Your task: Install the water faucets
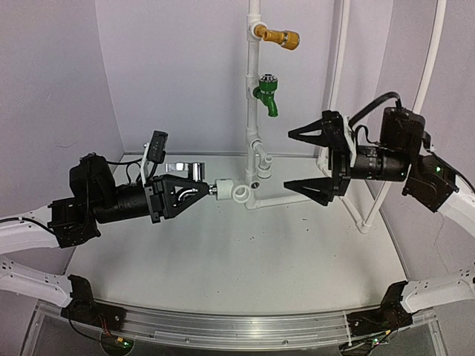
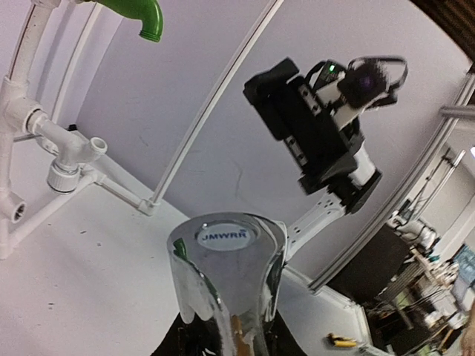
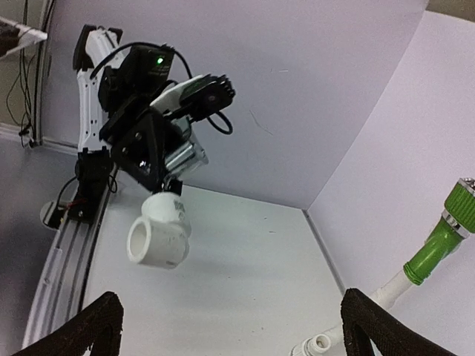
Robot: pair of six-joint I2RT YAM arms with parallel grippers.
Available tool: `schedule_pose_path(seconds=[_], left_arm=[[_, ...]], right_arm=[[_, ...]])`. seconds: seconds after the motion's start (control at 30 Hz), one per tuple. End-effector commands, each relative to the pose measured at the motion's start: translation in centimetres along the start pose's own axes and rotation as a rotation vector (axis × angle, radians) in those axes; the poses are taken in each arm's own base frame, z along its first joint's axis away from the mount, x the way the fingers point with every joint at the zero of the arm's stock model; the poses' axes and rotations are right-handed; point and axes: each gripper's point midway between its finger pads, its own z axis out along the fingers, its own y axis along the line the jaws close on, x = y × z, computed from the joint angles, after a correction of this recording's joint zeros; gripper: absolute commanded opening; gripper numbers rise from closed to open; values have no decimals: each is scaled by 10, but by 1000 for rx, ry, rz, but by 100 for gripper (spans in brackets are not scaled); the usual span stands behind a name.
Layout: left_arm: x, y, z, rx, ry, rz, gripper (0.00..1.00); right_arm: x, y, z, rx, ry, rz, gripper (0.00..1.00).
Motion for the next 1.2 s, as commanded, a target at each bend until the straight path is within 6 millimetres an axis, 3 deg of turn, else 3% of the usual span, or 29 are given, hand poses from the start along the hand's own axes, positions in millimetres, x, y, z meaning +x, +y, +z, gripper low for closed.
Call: schedule_pose_path(seconds=[0.0, 0.33, 0.67, 1.17], left_arm=[[-53, -47, -2, 232, -134, -105, 0], [-47, -42, 18, 371, -89, -230, 0], [-38, -52, 25, 441, -15, -203, 0], [-38, -52, 33, 424, 17, -129, 0]], right_arm=[[3, 8, -2, 4, -10, -271, 98], [-8, 44, 23, -51, -25, -385, 93], [-6, 36, 44, -39, -1, -288, 87], [-17, 41, 51, -81, -36, -198, 50]])
